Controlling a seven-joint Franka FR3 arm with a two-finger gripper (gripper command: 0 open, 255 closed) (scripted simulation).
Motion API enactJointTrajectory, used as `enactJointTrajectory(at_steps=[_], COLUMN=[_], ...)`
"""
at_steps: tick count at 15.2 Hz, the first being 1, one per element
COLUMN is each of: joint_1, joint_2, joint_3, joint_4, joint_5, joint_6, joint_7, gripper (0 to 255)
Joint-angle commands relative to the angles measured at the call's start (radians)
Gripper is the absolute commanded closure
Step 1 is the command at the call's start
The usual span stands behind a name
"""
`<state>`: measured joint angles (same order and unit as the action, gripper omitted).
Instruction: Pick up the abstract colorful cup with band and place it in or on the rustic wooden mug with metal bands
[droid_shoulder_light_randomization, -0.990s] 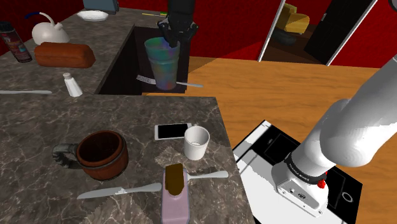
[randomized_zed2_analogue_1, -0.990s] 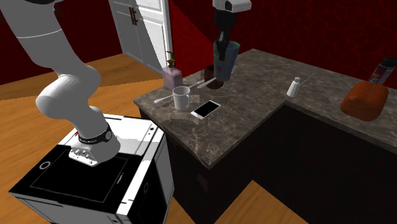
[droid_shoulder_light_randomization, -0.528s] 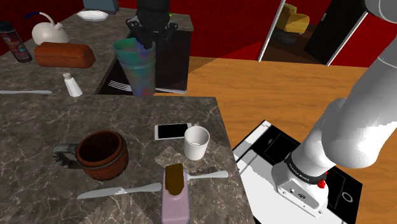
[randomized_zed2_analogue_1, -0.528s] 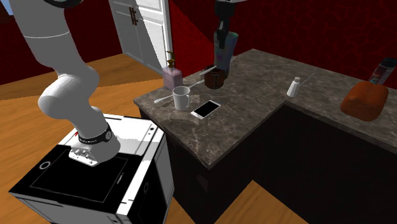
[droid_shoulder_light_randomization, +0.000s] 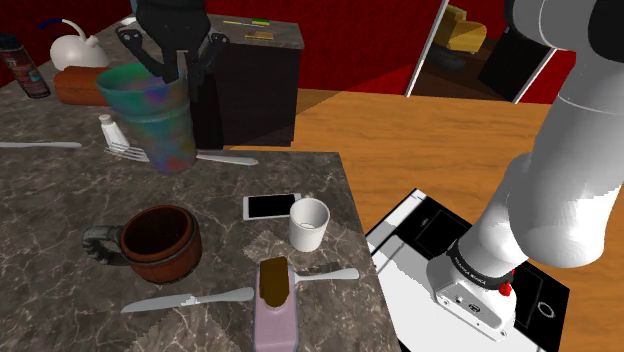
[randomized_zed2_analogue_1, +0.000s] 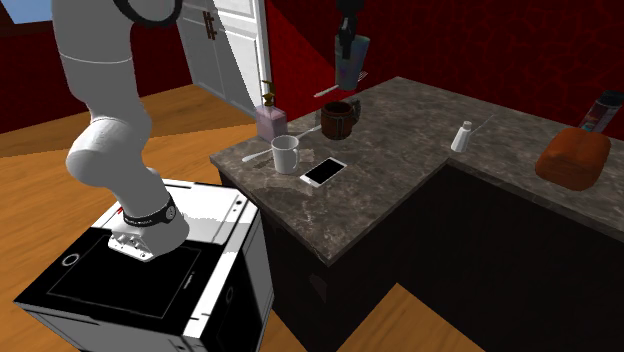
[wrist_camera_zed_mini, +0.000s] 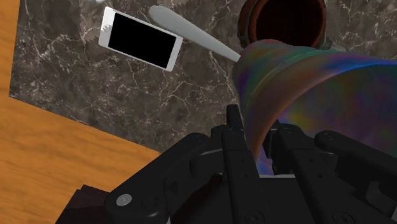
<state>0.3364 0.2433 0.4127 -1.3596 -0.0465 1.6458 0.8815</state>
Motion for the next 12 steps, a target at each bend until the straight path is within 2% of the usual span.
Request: enactJointTrajectory(at_steps=[1,5,6,12], joint_1=[0.047,0.166,0.225,0.184], joint_2=[0.07,0.232,0.315,0.25], joint_3=[0.014,0.025,0.023,0.025], joint_4=[0.103,0.359,0.499,0.307], joint_5=[-0.035,-0.109,-0.144,-0.117], joint_6=[-0.036,-0.136,-0.194,-0.068], joint_7=[0.054,0.14,0.165,0.164], gripper=[255,255,255,255])
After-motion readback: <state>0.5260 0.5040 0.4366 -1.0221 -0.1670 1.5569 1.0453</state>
